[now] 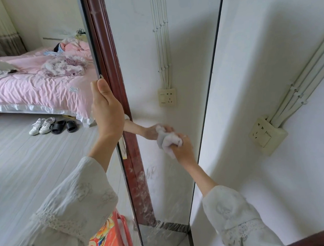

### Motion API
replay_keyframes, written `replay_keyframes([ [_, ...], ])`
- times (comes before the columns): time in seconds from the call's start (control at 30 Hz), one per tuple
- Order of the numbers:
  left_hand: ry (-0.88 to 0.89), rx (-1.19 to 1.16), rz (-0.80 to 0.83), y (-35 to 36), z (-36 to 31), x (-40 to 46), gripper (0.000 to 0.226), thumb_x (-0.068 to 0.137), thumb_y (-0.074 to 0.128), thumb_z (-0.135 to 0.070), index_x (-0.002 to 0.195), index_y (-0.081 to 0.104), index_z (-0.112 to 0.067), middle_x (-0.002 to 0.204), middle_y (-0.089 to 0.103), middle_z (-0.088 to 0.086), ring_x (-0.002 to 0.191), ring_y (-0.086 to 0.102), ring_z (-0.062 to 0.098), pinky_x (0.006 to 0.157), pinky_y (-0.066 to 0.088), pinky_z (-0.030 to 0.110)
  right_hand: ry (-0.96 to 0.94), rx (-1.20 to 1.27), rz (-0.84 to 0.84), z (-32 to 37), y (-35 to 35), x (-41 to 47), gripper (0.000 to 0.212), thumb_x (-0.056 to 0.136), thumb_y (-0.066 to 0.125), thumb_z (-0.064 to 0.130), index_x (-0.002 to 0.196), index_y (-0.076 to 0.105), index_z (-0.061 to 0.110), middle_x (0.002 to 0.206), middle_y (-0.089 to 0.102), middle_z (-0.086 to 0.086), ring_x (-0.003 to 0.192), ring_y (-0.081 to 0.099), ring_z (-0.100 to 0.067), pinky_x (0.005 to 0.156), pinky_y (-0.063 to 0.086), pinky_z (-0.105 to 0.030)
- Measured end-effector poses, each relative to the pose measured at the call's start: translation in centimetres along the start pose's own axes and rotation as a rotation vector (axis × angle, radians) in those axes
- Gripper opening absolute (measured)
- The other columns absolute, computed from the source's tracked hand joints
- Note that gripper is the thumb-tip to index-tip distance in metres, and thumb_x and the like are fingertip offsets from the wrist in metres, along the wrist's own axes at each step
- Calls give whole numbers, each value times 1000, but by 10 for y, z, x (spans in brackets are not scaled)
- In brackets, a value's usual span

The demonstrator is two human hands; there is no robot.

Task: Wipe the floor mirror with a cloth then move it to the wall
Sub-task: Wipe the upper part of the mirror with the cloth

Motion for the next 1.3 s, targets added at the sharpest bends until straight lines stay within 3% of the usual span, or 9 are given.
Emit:
replay_keyframes([
  [0.07, 10, 1, 4, 0, -1, -1, 34, 101, 18, -22, 69, 25, -27, 64, 26, -10, 52, 37, -8, 57, 32, 7, 49, -109, 179, -17, -1, -9, 15, 63, 39, 23, 65, 53, 25, 72, 57, 1, 71, 54, -18, 58, 37, -22],
  [0.13, 19, 7, 7, 0, -1, -2, 34, 101, 18, -21, 69, 25, -27, 64, 26, -10, 53, 37, -8, 59, 32, 8, 93, -150, 199, -14, -14, -7, 13, 61, 37, 23, 63, 48, 30, 75, 56, -1, 73, 53, -18, 63, 37, -25],
  [0.3, 19, 1, 15, -1, -1, -1, 33, 101, 18, -22, 70, 25, -28, 65, 28, -11, 55, 38, -10, 60, 33, 7, -47, -36, -127, 54, -47, 17, 33, 76, 54, 25, 104, 60, 9, 97, 61, -11, 85, 56, -23, 72, 41, -25],
  [0.43, 23, 10, 14, -1, -3, -3, 34, 101, 18, -21, 69, 24, -27, 65, 28, -10, 55, 38, -11, 60, 32, 6, -258, 28, -334, 107, -49, 32, 21, 87, 53, 6, 106, 61, 2, 100, 59, -11, 85, 49, -15, 66, 35, -1],
  [0.57, -2, 2, 12, 0, -3, -3, 33, 101, 19, -22, 69, 26, -27, 65, 29, -10, 55, 39, -12, 59, 33, 6, -261, 64, -373, 103, -30, 22, 20, 88, 50, 1, 106, 59, -3, 103, 54, -17, 83, 48, -17, 67, 35, 3],
  [0.9, -10, 5, 40, -2, -2, -3, 33, 101, 18, -23, 69, 26, -27, 63, 28, -9, 52, 37, -9, 57, 33, 7, -176, -298, 202, 27, -7, -33, 26, 85, 53, 1, 109, 62, 4, 107, 52, -11, 95, 58, -28, 67, 30, -10],
  [1.1, -32, 2, 72, -4, -4, -3, 33, 101, 18, -25, 69, 25, -27, 64, 27, -9, 52, 38, -10, 57, 33, 7, -354, -68, -236, 104, -37, -3, 25, 84, 54, 5, 107, 63, -1, 106, 57, -18, 86, 55, -23, 68, 35, -3],
  [1.23, -46, 31, 94, -7, -6, -4, 32, 101, 18, -26, 70, 26, -26, 65, 28, -9, 52, 39, -11, 57, 33, 9, -400, 39, -291, 121, -17, 3, 18, 84, 59, 1, 100, 65, 0, 99, 58, -15, 81, 54, -19, 68, 39, -2],
  [1.3, -78, 38, 97, -7, -5, -3, 30, 101, 18, -28, 75, 31, -20, 65, 29, -10, 53, 39, -9, 57, 32, 16, -346, 23, -215, 105, -2, -12, 20, 83, 60, 1, 103, 62, 0, 102, 56, -14, 84, 53, -16, 72, 43, -8],
])
Point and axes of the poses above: each hand's wrist, its own x-axis towards the middle knuckle, its own y-axis out of the palm, z = x × y, the point moved 1 cm from there along x, towards the middle knuckle
